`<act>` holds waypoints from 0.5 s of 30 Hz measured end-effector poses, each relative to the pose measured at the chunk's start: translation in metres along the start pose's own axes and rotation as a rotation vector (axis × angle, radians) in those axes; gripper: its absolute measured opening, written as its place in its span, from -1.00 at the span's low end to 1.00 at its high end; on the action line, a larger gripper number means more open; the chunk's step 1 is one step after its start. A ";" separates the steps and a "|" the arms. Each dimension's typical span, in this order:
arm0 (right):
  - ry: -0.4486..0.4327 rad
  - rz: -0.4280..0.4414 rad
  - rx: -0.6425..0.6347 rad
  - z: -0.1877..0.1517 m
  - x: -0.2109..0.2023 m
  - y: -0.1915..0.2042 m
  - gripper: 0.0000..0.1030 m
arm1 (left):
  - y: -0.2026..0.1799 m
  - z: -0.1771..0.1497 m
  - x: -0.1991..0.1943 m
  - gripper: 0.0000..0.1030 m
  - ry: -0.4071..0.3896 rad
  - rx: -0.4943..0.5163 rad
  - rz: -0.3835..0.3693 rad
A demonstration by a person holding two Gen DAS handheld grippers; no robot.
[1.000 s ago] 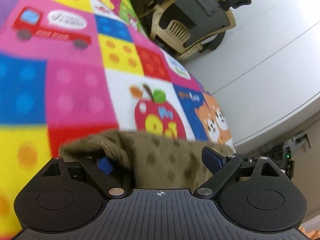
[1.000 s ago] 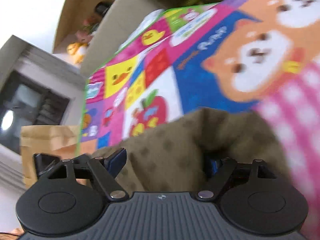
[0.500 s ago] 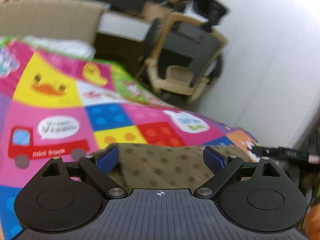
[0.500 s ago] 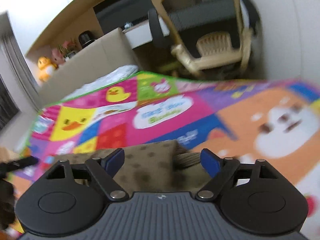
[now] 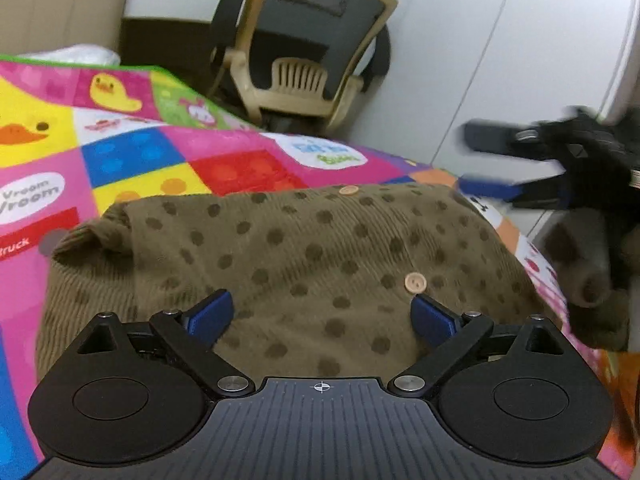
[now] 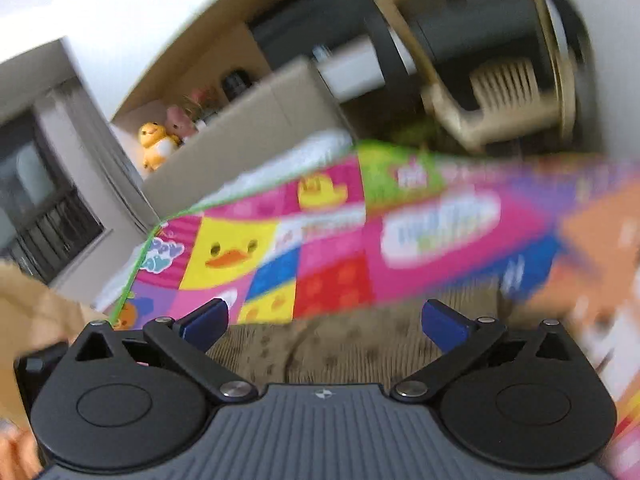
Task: Fold clothes
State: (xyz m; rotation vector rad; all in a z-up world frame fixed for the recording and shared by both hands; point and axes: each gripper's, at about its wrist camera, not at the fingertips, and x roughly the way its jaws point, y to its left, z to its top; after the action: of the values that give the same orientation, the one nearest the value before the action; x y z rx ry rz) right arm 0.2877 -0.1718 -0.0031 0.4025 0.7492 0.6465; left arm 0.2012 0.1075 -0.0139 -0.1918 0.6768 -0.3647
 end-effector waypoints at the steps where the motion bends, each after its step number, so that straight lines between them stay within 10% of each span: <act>1: 0.023 0.002 0.029 -0.003 0.007 -0.004 1.00 | 0.000 -0.002 -0.003 0.92 -0.005 0.008 0.000; 10: 0.022 -0.085 -0.121 -0.033 -0.012 0.013 1.00 | 0.000 -0.013 -0.007 0.92 -0.050 0.030 0.005; 15: 0.072 -0.293 -0.309 -0.053 -0.018 0.026 1.00 | 0.000 -0.014 -0.007 0.95 -0.057 0.032 0.005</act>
State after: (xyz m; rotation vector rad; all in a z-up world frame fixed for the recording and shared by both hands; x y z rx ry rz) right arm 0.2287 -0.1585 -0.0159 -0.0153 0.7446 0.4909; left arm 0.1872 0.1088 -0.0208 -0.1698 0.6145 -0.3635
